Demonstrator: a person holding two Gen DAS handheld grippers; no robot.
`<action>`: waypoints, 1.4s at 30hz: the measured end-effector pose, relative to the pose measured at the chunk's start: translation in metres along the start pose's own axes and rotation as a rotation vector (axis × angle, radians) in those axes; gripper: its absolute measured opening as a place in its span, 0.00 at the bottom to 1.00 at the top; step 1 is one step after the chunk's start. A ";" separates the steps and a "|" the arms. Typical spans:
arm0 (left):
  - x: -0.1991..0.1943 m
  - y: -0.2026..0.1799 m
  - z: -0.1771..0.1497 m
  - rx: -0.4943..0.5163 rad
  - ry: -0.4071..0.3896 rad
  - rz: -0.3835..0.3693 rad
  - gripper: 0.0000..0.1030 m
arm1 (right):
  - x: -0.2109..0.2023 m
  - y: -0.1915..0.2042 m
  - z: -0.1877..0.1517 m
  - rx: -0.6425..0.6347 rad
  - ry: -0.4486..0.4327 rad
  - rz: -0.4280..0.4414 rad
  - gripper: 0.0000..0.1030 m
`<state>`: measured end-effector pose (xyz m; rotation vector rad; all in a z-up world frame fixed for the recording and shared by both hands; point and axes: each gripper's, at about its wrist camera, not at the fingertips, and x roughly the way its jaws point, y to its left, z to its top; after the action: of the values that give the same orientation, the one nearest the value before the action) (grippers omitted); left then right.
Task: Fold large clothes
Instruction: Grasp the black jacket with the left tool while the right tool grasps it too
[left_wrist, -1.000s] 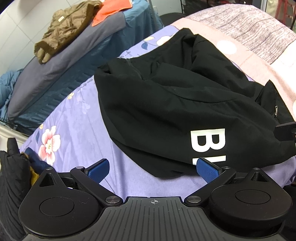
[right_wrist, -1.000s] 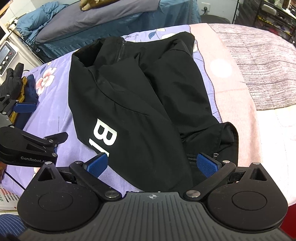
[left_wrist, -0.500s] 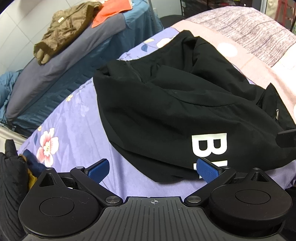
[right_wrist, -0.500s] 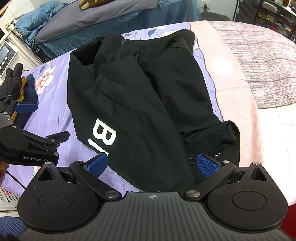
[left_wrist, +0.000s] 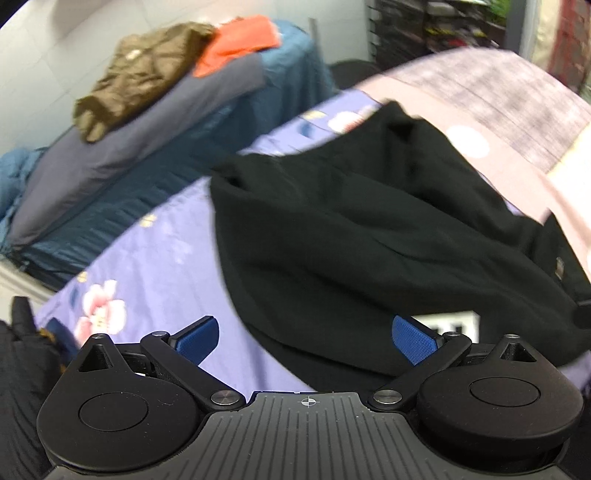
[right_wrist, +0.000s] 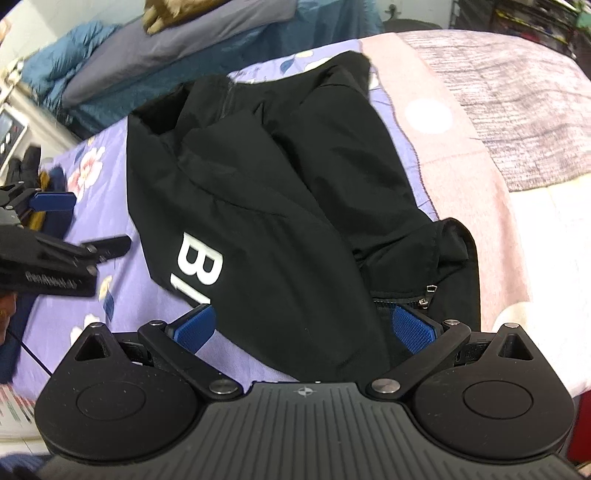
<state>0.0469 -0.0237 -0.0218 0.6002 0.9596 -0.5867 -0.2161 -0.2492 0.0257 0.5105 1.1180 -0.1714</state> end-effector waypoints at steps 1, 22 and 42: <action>-0.001 0.008 0.002 -0.019 -0.005 0.009 1.00 | 0.001 -0.003 0.000 0.014 -0.019 0.021 0.99; -0.006 0.081 0.007 -0.128 -0.042 -0.045 1.00 | 0.128 0.069 0.055 -0.132 -0.027 0.215 0.14; 0.136 -0.119 0.100 0.294 -0.053 -0.315 1.00 | 0.045 0.004 -0.074 0.168 -0.001 0.129 0.86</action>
<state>0.0824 -0.2014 -0.1208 0.6949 0.9311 -1.0326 -0.2552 -0.2051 -0.0377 0.7301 1.0710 -0.1537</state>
